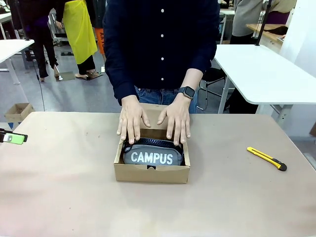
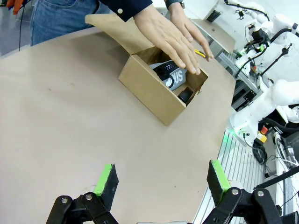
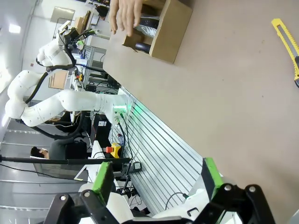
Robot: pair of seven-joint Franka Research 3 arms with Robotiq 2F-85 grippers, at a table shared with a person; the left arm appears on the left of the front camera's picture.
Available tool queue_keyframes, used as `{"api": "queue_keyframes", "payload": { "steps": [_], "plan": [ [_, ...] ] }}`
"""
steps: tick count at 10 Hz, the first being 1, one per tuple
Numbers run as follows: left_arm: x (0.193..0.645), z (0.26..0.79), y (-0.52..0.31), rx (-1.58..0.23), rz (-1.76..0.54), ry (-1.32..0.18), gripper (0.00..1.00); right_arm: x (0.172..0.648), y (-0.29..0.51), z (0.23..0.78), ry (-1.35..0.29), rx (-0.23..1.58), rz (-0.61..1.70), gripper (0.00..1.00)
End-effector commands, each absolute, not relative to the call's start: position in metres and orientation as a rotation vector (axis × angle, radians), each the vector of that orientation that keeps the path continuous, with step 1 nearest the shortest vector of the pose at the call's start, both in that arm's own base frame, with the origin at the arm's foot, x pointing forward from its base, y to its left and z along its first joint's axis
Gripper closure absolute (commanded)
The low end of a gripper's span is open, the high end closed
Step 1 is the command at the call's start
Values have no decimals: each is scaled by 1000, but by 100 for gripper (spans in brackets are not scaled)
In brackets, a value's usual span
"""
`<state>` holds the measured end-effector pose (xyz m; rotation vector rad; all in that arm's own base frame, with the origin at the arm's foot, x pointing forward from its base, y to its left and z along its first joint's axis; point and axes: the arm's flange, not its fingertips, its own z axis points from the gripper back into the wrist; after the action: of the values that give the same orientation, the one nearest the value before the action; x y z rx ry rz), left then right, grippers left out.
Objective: Pack the items into the box.
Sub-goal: Close the Mailer Box.
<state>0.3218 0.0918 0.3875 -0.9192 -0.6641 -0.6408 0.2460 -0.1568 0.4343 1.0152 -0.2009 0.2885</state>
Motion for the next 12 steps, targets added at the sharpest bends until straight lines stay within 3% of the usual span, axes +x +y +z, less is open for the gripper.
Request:
{"api": "queue_keyframes", "payload": {
  "steps": [1,6,10,12],
  "plan": [
    [319,388,88,-930,-629,-680,0,243,-160,433,-213,1026,310,0],
    [336,392,69,-914,-695,-661,0,246,-157,434,-201,1015,289,0],
    [423,393,-38,-916,-762,-660,0,332,-19,435,-410,1015,382,0],
    [436,389,-48,-959,-746,-638,0,337,28,431,-512,991,386,0]
  ]
}}
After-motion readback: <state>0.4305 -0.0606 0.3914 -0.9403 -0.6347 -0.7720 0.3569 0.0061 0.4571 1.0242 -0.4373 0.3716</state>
